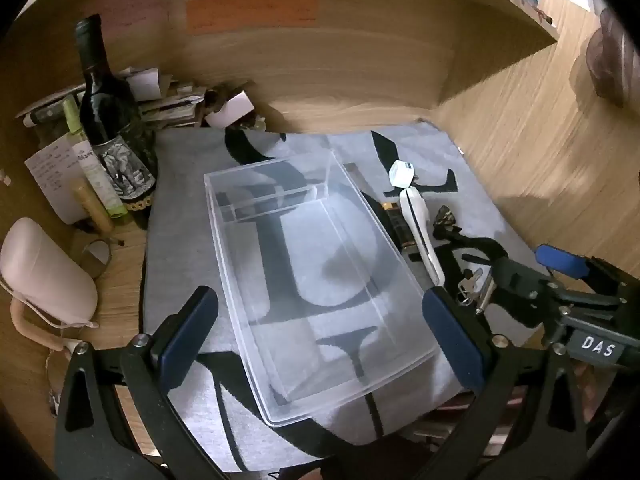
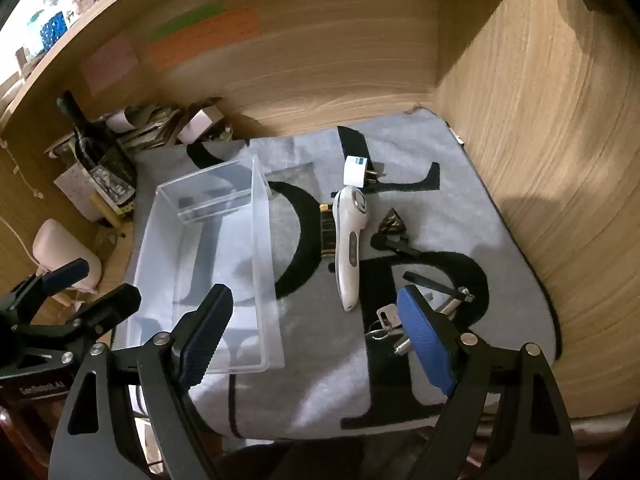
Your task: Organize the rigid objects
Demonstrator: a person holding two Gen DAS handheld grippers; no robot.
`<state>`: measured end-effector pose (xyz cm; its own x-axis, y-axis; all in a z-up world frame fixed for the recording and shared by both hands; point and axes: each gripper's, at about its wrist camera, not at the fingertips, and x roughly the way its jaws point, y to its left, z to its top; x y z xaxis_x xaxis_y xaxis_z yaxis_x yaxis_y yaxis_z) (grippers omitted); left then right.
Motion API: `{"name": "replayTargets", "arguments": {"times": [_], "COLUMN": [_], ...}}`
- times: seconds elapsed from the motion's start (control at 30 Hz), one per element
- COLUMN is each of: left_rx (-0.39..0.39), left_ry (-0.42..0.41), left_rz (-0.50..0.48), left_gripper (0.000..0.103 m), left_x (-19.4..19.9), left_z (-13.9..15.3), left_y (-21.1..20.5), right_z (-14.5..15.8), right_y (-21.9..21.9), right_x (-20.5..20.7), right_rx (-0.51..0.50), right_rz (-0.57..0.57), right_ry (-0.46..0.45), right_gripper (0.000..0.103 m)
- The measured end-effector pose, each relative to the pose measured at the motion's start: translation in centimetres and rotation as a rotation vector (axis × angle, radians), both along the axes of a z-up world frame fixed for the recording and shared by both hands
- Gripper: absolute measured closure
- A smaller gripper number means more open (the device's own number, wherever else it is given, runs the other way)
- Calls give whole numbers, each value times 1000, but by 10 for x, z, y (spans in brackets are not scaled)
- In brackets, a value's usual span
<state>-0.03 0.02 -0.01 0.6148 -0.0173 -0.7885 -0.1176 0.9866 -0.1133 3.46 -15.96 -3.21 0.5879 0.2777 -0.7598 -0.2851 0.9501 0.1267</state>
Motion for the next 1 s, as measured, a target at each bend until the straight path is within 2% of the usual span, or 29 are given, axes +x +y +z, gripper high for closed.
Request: {"name": "replayTargets", "arguments": {"times": [0.13,0.43,1.0], "left_rx": [-21,-9,-19], "left_ry": [6,6,16], "left_rz": [-4,18,20], "left_gripper": [0,0,0], "left_x": [1,3,7], "left_z": [3,0,2], "left_y": [6,1,4], "right_z": [3,-5,-2], "right_y": [1,7,5], "right_x": [4,2,6], "right_rx": [4,-4,-1], "right_rz": [1,2,4], "right_ry": [0,0,29], "right_gripper": [20,20,20]}}
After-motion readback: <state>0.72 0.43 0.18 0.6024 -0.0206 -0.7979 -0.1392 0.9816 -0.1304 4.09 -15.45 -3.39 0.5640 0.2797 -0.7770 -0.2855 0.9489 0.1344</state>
